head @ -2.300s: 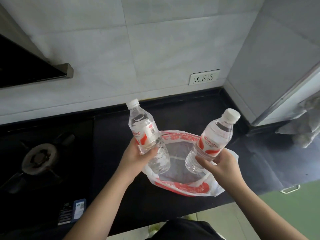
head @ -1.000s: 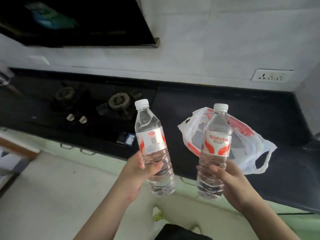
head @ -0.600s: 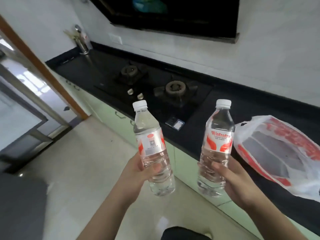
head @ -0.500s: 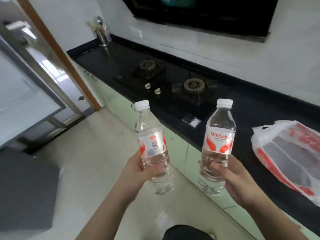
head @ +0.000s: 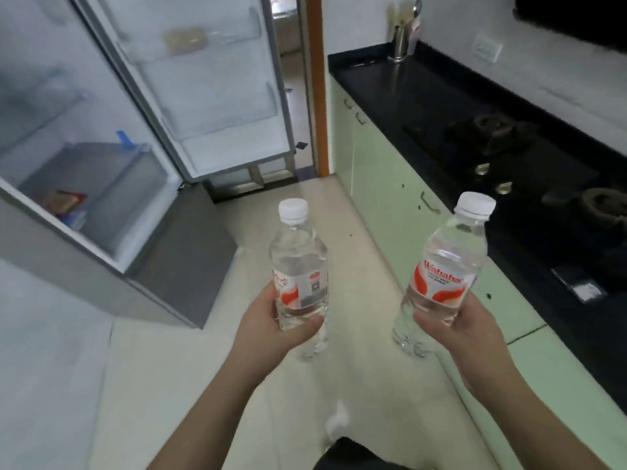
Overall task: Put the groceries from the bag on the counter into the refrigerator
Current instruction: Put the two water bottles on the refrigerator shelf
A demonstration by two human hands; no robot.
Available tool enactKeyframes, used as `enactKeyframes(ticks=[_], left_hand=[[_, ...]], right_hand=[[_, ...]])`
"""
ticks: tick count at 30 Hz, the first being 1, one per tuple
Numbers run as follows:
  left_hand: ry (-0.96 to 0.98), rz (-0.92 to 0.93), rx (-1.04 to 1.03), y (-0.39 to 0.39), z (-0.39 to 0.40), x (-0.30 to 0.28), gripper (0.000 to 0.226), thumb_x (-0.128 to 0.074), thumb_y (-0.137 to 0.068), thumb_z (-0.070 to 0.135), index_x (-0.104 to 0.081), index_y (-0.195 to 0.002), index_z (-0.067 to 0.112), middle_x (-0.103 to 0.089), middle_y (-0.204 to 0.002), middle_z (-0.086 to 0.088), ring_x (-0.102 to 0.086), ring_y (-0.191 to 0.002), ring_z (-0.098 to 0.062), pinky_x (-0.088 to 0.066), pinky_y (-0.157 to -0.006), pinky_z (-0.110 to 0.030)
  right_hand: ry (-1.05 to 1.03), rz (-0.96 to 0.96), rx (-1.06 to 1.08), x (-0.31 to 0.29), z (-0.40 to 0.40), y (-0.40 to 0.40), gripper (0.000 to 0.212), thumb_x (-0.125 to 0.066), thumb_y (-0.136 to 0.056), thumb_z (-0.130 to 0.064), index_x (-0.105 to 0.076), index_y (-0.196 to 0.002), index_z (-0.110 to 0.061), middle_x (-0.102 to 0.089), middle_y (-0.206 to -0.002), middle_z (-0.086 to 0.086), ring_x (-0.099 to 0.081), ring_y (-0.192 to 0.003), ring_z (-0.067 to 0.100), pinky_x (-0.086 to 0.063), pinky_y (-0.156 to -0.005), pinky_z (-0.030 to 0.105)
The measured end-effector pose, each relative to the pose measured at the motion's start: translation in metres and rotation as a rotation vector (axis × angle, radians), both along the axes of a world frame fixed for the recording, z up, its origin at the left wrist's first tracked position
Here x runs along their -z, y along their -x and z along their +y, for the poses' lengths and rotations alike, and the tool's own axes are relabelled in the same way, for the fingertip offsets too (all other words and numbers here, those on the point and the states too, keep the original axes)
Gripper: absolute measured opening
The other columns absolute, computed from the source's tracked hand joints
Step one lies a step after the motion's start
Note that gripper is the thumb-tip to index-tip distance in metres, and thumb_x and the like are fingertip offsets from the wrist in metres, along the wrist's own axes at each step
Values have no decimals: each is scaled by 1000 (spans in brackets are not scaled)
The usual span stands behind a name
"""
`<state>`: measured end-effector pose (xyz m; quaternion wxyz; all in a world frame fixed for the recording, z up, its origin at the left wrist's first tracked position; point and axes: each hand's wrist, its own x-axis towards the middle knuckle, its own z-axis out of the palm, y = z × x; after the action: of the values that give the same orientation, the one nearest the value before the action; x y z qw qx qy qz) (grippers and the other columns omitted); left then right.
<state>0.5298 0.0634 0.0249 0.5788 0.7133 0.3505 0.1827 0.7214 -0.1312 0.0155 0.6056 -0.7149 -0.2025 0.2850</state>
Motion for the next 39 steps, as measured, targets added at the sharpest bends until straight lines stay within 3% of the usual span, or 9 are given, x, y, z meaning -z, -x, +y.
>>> enactKeyframes(ticks=[3,7,13,17,26,30,39], left_hand=[[3,-28,-141,29,18,-2,51,-83,-65,24,-63,-112,29,-74,-104,6,-71,-95,-13,-56,-87,-42],[-13,-74,-292,54,36,-8,61,-84,-61,28,-61,-117,25,-74,-105,6,-71,-96,-12,-57,-76,-26],[-7,-97,-450,61,70,-7,67,-84,-60,31,-58,-121,19,-72,-109,-2,-70,-100,-20,-57,-84,-42],[-7,-76,-533,42,90,-5,65,-84,-59,32,-60,-119,22,-73,-108,1,-70,-99,-18,-57,-85,-42],[59,-36,-579,-22,139,-17,58,-84,-57,29,-66,-111,16,-75,-103,-2,-71,-97,-21,-56,-80,-32],[20,-30,-588,-33,173,-29,60,-85,-57,32,-67,-111,14,-74,-103,-4,-71,-97,-22,-55,-85,-41],[5,19,-685,-12,240,-28,56,-86,-58,29,-68,-109,18,-75,-100,2,-72,-93,-16,-56,-81,-34]], right_hand=[[20,-23,-109,-3,38,12,34,-76,-76,-10,-66,-105,-23,-74,-98,-11,-69,-90,6,-49,-80,31],[49,-60,-254,-5,83,18,30,-76,-76,-9,-67,-102,-22,-74,-95,-12,-69,-87,4,-46,-75,25],[40,-55,-381,4,144,8,32,-77,-76,-8,-66,-101,-24,-74,-94,-16,-68,-85,0,-45,-72,20],[31,-80,-468,12,185,-20,34,-79,-74,-13,-65,-101,-29,-73,-92,-20,-67,-83,-3,-47,-67,12],[34,-113,-642,12,274,-92,57,-83,-61,-42,-61,-112,-28,-73,-102,-12,-69,-93,5,-51,-82,28],[29,-150,-681,16,310,-103,54,-82,-62,-43,-61,-111,-30,-72,-99,-15,-68,-89,1,-51,-78,23],[37,-189,-787,19,409,-89,55,-85,-60,-40,-61,-108,-29,-72,-100,-13,-69,-91,4,-52,-81,28]])
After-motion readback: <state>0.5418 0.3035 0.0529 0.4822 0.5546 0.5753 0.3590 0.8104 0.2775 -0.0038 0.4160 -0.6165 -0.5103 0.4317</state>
